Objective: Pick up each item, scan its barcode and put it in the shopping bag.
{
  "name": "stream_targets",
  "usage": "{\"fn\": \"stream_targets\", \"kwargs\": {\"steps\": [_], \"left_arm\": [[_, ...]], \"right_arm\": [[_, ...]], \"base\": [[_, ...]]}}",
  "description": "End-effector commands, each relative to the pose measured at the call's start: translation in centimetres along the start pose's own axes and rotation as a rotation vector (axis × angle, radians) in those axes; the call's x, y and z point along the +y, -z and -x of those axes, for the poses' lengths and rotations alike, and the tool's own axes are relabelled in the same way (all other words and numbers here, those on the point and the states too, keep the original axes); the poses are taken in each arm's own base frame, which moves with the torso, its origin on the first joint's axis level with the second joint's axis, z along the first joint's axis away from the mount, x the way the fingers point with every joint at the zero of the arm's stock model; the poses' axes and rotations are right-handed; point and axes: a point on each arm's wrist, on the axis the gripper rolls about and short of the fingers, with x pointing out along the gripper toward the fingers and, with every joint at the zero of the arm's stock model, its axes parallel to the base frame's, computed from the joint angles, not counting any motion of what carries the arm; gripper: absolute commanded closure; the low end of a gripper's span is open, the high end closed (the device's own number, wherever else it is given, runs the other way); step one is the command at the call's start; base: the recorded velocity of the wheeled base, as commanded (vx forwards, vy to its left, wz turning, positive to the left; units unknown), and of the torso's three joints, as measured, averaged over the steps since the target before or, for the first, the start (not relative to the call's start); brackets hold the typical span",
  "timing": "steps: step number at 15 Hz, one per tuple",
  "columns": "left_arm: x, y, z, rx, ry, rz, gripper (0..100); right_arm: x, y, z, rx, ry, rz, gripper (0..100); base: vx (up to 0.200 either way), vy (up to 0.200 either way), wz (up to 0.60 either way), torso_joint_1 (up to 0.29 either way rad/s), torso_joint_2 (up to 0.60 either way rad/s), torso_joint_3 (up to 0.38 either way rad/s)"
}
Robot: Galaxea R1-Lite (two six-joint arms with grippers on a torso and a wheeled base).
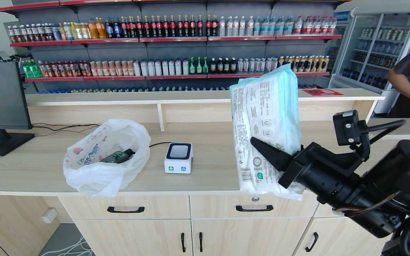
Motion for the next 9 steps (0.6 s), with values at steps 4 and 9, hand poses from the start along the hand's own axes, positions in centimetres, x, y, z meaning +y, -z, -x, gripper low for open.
{"fn": "stream_targets", "kwargs": {"steps": [4,9], "left_arm": [[0.0,0.0,0.0,0.0,-0.003,0.014,0],[0.0,0.0,0.0,0.0,-0.003,0.012,0]], "right_arm": [[0.6,0.6,-1.9,-0.038,-0.044,-0.182,100],[5.6,-1.2,-3.0,-0.106,-0.23,-0.276,100]], "base": [[0.0,0.0,0.0,0.0,0.0,0.0],[0.0,0.0,0.0,0.0,0.0,0.0]]}}
